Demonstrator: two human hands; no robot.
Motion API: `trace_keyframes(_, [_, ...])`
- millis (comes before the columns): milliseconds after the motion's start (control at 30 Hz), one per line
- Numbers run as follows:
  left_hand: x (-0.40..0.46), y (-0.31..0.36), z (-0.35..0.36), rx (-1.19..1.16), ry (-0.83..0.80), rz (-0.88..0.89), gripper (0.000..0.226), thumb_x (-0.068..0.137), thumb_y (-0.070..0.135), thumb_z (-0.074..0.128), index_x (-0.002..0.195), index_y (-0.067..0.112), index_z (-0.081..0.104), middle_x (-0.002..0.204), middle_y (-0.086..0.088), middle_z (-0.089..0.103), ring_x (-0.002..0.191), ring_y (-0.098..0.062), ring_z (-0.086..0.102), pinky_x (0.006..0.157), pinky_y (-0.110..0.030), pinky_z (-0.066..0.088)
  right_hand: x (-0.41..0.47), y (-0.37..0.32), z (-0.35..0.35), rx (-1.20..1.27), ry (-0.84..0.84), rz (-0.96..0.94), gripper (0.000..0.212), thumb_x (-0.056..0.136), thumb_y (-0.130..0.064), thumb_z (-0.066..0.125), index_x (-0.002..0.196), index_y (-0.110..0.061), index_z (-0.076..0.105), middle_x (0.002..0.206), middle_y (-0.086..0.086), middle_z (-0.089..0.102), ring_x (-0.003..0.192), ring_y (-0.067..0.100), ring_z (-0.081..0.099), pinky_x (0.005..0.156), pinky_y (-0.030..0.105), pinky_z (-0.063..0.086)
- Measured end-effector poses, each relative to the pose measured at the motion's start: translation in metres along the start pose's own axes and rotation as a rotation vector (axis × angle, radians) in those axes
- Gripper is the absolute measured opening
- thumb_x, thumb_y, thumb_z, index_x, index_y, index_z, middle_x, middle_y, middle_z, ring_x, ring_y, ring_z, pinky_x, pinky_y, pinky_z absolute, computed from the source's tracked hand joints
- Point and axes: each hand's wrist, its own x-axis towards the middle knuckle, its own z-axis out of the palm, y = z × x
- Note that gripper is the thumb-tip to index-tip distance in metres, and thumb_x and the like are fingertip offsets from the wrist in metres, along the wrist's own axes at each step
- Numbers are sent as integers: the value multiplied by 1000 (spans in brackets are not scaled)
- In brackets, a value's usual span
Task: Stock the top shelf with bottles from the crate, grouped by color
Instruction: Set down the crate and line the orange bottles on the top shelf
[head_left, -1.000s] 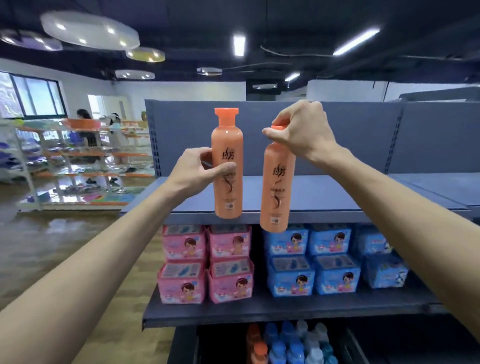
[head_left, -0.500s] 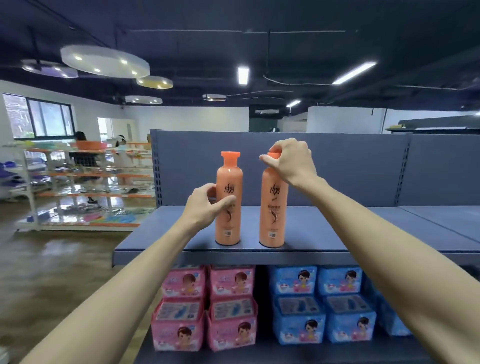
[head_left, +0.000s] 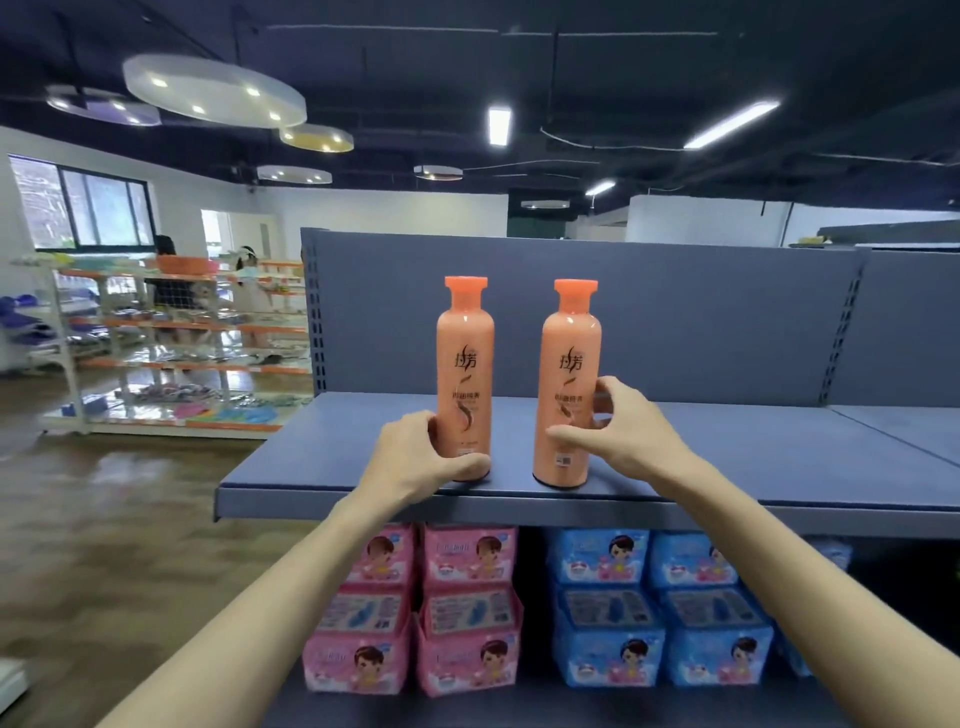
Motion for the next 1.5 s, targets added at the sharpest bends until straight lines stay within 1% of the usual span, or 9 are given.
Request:
trace_keyframes(167, [13,-10,0,45,60,-61,56,56,59,80,93,22,58,89,10,65,86,-11,61,77,-34,54,9,-5,12,-175,-1,-19,62,74,-47,80,125,-22,53,109,-9,61,96,11,61,74,21,43])
trace_keyframes(367, [25,-33,-17,87,71,-114,56,52,65,73,91,26,59,87,9,66,89,-16,61,78,-36,54,32,-4,53,-203,-16,6,56,72,-40,81,113,-14,55,111,0,64,105,19,59,83,33,52])
trace_keyframes(567, [41,-66,-43,97,101,-185,50,52,60,77,86,27,61,85,8,68,84,-15,63,75,-33,55,56,-15,90,-186,-31,21,50,73,-40,80,106,-13,53,108,2,63,101,20,60,82,38,53])
trace_keyframes(867, [100,-138,-88,101,40,-245,71,40,62,72,95,18,64,97,-1,69,86,-20,67,77,-36,58,87,-46,162,-165,2,23,46,79,-40,76,110,-15,53,112,1,64,103,19,61,86,40,54])
trace_keyframes(933, [112,-147,-92,80,49,-243,67,43,58,73,95,16,64,97,-3,69,86,-21,66,77,-35,58,94,-54,177,-151,5,20,45,79,-41,75,111,-17,53,112,-1,64,103,18,62,86,39,54])
trace_keyframes(1100, [134,-166,-94,85,45,-220,49,55,47,76,90,14,63,90,-4,66,82,-22,63,61,-25,45,113,-70,208,-153,23,24,44,80,-39,74,112,-17,53,111,-2,64,102,16,62,83,34,53])
trace_keyframes(1267, [149,-176,-89,72,52,-215,50,57,47,76,90,13,60,93,-6,64,87,-28,63,66,-28,48,122,-76,218,-169,14,16,43,79,-40,74,109,-18,53,107,-4,66,96,13,63,79,31,54])
trace_keyframes(1400, [155,-179,-84,87,81,-216,51,64,44,76,96,10,57,99,-10,63,94,-33,61,67,-28,43,119,-70,222,-167,50,-25,45,82,-40,73,116,-18,53,112,-3,67,103,14,63,87,34,54])
trace_keyframes(1500, [159,-181,-80,95,98,-208,53,65,44,75,99,7,57,103,-14,63,95,-36,61,71,-31,48,116,-67,224,-154,64,-58,44,85,-37,72,120,-18,53,112,-4,67,105,14,63,89,34,53])
